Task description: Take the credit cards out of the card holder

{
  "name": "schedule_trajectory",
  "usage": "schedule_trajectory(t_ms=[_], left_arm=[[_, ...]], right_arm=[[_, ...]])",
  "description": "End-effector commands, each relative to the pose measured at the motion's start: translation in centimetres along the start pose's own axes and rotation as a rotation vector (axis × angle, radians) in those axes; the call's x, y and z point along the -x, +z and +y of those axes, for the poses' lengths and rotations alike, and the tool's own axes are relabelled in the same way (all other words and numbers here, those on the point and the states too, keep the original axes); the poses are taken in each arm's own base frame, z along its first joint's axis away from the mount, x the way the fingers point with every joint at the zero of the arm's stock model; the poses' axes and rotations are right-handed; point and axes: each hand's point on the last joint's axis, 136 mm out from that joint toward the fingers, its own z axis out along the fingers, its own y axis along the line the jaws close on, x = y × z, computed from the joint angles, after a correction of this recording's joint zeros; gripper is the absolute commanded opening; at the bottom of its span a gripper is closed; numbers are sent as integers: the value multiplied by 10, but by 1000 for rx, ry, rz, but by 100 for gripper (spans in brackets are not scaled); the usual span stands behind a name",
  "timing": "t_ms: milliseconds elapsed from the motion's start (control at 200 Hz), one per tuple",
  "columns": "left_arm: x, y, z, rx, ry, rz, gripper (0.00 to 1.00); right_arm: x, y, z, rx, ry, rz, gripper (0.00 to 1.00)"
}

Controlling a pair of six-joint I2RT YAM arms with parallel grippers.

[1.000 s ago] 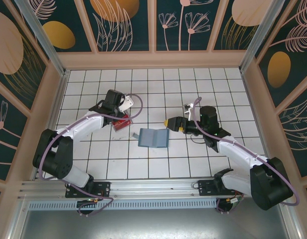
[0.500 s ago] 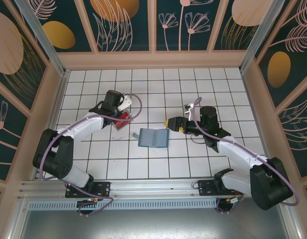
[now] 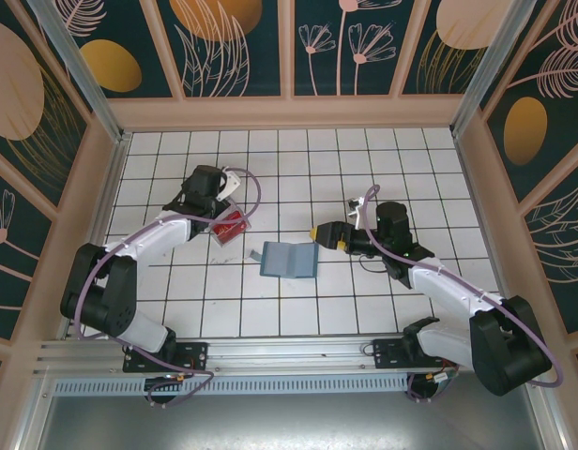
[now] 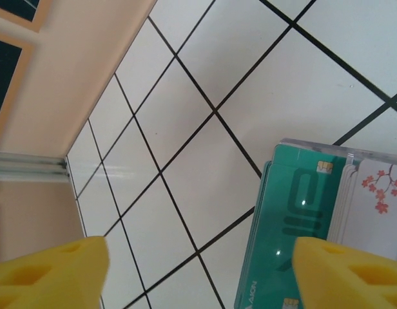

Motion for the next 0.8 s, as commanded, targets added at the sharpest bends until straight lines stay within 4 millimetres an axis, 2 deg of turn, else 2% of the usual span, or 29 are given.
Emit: schedule_trajectory(t_ms=[0,75,150,290,350,395,475,511,676,701,726,796], left_arm=[[40,-26,40,53,-208,-118,81],[54,-37,51,42,-331,-146,84],[64,-45,57,9,-452,-159,82],[69,-57,55,-76,-668,-124,75],[64,-62,54,-90,-775,-98,73],[60,-65,46,-129,-817,-87,68],[55,-73,28,-222,-901,-87,63],[52,-76,22,-248,-945,-83,61],[39,-89,-15,-422,-1084,-67,58],[43,-93,-19,-462,-1099,-76,57],[35,-91,-34,-501,-1098,-44,55],[29,-93,-51,-569,-1125,3,53]], right_arm=[[8,-2,-8,-55,4,-40,98],[10,-2,-20,-130,16,-52,94],[9,0,-32,-202,25,-52,86],[1,8,-50,-319,35,-25,61],[-4,12,-57,-372,39,-8,55],[-9,14,-64,-409,47,6,49],[-18,16,-81,-465,98,24,42],[-26,20,-82,-468,107,46,39],[-41,30,-91,-502,136,84,38],[-42,31,-91,-507,138,88,38],[-43,33,-92,-516,140,90,38],[-48,37,-93,-530,148,105,38]])
